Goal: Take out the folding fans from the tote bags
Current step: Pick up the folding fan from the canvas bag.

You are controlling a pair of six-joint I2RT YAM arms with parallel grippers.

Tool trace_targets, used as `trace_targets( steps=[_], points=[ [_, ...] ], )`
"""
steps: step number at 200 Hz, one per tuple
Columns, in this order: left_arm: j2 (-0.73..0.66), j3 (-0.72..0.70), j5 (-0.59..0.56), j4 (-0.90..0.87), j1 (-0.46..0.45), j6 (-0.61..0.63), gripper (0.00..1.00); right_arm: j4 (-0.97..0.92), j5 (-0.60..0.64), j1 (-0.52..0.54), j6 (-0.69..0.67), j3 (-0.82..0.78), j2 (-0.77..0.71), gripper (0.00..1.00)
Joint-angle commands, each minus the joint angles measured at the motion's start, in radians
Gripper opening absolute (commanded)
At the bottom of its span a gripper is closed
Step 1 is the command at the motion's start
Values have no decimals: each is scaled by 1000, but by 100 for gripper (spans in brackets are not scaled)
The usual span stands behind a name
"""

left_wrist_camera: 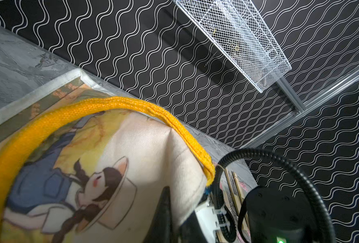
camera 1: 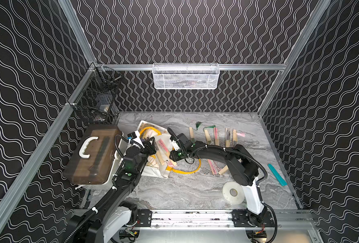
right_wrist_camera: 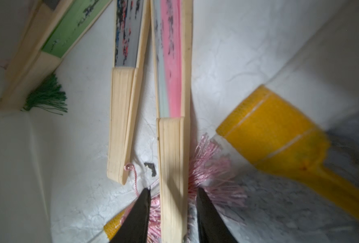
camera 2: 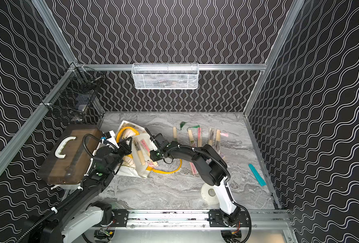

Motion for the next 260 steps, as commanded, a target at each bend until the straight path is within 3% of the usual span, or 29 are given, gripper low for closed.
trace_targets(
  steps=[1,68,115,142,192,260],
  points=[
    [1,5,15,40,3,-26,0,65,175,42,-93,-20,-6,41],
    [2,13,27,44,2,-27,0,67,356,95,-164,47,94,44],
    [2,7,27,50,3,-35,0,56,416,115,-225,96,145,46],
    [-2,10,23,42,3,-31,0,60,417,117,-219,87,147,34],
    [-15,13,-41,1,3,7,0,83,426,117,-199,24,45,19],
    [-39,11,-88,-22,6,41,0,44,367,117,-106,-105,-191,17]
  ],
)
